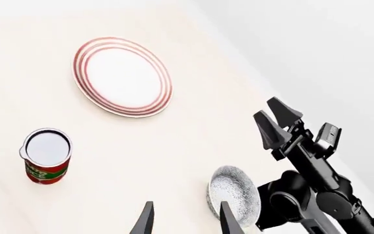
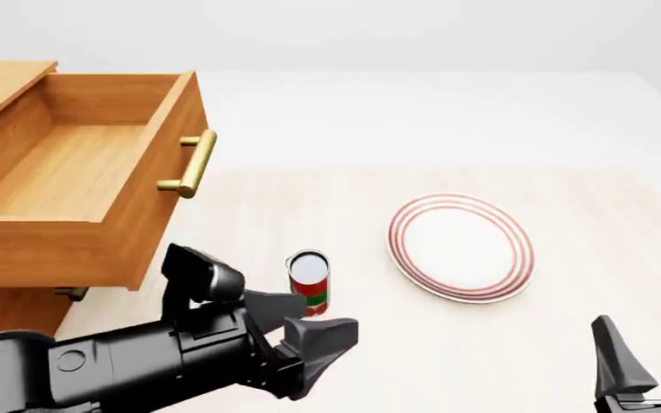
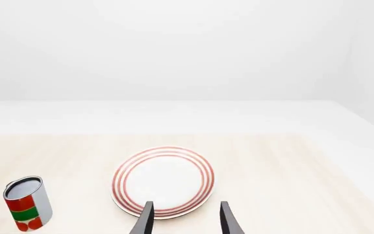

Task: Put the bowl in the top drawer of the cabinet.

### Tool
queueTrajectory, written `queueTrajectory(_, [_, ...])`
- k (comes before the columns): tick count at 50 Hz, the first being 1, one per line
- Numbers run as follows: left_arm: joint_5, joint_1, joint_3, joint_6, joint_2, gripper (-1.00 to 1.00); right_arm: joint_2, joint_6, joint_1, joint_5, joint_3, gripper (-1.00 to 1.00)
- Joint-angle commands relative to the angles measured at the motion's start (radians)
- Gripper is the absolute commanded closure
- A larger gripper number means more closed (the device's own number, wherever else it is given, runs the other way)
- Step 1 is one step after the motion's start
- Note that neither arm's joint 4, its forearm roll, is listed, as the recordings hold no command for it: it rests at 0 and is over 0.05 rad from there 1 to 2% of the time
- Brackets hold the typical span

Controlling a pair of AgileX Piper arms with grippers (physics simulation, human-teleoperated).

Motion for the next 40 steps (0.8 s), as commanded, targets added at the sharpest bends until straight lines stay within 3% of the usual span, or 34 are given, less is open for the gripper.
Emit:
queueTrajectory(1, [0.001, -0.022, -0.027, -0.071, 0.097, -1.00, 0.000, 0.000, 0.000, 0.000, 0.000, -1.00])
queueTrajectory(40, [0.126, -0.047, -0.262, -0.095, 0.358, -1.00, 0.000, 0.000, 0.000, 0.000, 0.000, -1.00])
